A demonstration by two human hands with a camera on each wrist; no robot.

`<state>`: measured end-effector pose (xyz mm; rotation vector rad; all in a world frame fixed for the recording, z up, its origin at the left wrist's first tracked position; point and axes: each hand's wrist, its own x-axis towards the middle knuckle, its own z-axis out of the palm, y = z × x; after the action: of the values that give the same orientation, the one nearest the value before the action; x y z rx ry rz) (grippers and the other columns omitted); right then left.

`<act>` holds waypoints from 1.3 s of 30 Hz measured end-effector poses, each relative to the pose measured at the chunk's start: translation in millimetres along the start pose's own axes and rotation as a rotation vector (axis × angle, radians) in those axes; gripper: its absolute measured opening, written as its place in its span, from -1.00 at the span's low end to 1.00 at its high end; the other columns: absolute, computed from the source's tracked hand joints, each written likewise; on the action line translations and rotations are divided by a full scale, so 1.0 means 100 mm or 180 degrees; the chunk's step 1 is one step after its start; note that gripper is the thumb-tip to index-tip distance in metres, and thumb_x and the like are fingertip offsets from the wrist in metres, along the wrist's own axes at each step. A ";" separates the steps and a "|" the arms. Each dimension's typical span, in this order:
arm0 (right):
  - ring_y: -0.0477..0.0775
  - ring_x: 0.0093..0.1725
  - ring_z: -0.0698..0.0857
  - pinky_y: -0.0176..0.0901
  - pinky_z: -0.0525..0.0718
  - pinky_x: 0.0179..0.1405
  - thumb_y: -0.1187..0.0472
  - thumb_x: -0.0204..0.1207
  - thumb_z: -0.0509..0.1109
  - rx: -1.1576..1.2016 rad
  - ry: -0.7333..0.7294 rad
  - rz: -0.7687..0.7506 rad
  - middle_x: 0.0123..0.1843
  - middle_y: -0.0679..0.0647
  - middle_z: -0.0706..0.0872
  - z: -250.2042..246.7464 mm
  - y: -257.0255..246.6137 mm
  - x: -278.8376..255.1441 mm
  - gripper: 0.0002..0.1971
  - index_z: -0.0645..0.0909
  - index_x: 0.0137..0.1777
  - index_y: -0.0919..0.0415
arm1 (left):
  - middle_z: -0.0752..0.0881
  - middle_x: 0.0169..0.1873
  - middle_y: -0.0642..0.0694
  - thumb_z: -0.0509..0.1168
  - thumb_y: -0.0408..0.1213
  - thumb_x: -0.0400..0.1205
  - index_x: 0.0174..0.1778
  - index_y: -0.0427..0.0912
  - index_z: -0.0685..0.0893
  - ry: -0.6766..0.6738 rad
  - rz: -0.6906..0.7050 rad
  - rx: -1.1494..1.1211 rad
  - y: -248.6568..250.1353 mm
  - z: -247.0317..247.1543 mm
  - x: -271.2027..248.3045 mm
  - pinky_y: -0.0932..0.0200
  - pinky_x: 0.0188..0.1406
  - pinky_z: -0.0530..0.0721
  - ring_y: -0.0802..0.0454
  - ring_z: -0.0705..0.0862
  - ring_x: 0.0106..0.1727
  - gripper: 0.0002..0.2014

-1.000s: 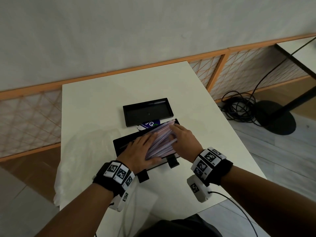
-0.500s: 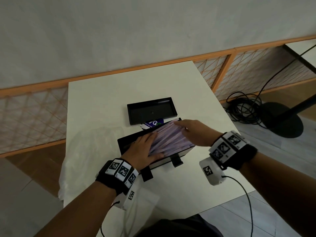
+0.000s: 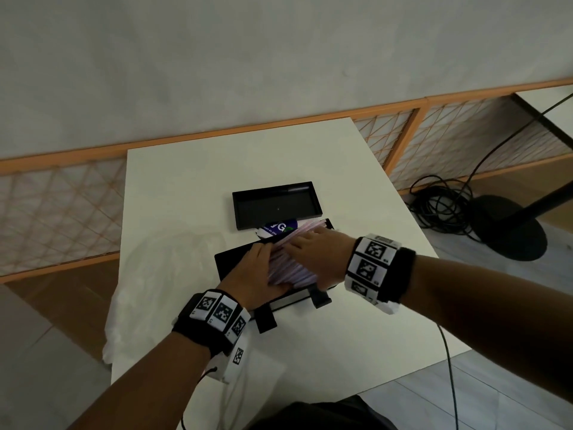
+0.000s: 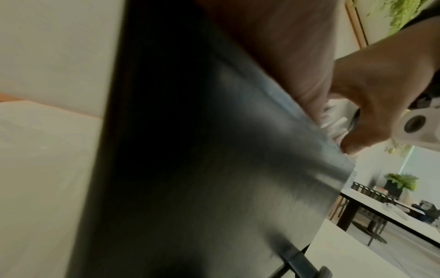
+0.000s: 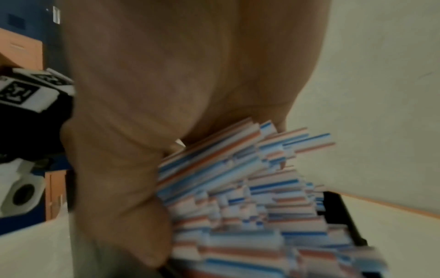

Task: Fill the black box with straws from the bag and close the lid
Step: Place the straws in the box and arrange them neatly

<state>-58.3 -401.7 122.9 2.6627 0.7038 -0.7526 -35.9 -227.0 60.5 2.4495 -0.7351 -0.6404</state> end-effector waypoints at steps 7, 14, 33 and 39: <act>0.16 0.57 0.34 0.09 0.31 0.57 0.07 0.45 0.45 0.0136 -0.0133 -0.0058 0.61 0.12 0.30 -0.04 0.11 0.08 -0.19 0.10 0.62 0.17 | 0.46 0.31 -0.18 0.40 0.05 0.37 0.48 -0.11 0.27 -0.0371 -0.0209 0.0626 -0.15 -0.12 -0.04 -0.13 0.29 0.54 -0.16 0.50 0.30 -0.21; 0.32 0.38 0.55 0.20 0.53 0.33 0.26 0.50 0.36 -0.0120 0.0128 0.0300 0.47 0.27 0.48 0.06 -0.05 0.10 -0.33 0.16 0.57 0.22 | 0.44 0.32 -0.20 0.41 0.00 0.39 0.50 -0.15 0.22 -0.0471 -0.0353 0.1084 -0.10 -0.09 -0.06 -0.10 0.22 0.57 -0.18 0.51 0.28 -0.20; 0.27 0.08 0.73 0.10 0.72 -0.01 0.28 0.40 0.35 0.0240 0.0629 0.0169 0.21 0.16 0.70 0.09 0.13 0.02 -0.42 0.32 0.45 0.15 | 0.53 0.32 -0.07 0.37 0.18 0.33 0.55 0.10 0.14 -0.0088 -0.0137 0.1033 -0.01 -0.30 -0.15 -0.15 0.28 0.57 -0.12 0.56 0.28 -0.11; 0.24 0.16 0.70 0.08 0.64 0.12 0.18 0.33 0.43 0.0667 0.0939 0.0323 0.27 0.12 0.68 0.24 0.13 -0.03 -0.33 0.35 0.48 0.09 | 0.57 0.27 -0.05 0.36 0.07 0.38 0.53 0.11 0.21 -0.0080 -0.0042 0.1091 0.07 -0.38 -0.15 -0.08 0.16 0.63 -0.10 0.61 0.18 -0.21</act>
<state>-63.5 -422.6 106.8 3.0133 0.5793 -0.4315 -28.6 -210.5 98.0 2.7620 -0.9031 -0.5911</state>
